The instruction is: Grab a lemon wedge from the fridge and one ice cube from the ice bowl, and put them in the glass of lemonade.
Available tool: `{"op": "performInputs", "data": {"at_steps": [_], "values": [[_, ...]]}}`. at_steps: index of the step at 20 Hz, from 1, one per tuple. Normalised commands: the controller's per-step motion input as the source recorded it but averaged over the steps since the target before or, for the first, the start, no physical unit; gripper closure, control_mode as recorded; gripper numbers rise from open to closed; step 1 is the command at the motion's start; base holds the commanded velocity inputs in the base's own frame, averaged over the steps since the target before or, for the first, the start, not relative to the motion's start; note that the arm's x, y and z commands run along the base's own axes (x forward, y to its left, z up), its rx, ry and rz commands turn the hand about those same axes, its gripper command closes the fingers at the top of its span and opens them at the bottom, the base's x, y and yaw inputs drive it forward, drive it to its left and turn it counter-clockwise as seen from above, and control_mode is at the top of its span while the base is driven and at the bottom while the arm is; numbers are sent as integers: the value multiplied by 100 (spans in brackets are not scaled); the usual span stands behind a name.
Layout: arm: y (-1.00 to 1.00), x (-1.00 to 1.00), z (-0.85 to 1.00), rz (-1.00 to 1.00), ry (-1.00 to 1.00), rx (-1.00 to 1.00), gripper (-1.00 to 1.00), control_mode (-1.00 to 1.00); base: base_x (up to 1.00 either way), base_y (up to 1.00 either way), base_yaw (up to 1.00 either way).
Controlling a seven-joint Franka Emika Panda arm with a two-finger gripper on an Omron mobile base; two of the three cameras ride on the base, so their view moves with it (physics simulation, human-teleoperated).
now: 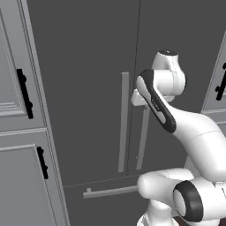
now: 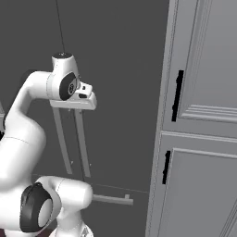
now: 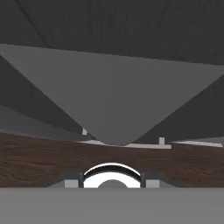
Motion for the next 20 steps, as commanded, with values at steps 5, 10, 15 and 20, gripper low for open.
{"op": "performInputs", "data": {"at_steps": [5,10,15,20], "values": [[0,-36,-1,-2,0,0,-100,-100,0,0,0],[0,-25,-2,-1,0,0,-100,100,-37,17,0],[0,0,0,0,0,0,-100,100,-47,38,0],[0,0,0,0,0,0,-100,100,-73,0,0]]}}
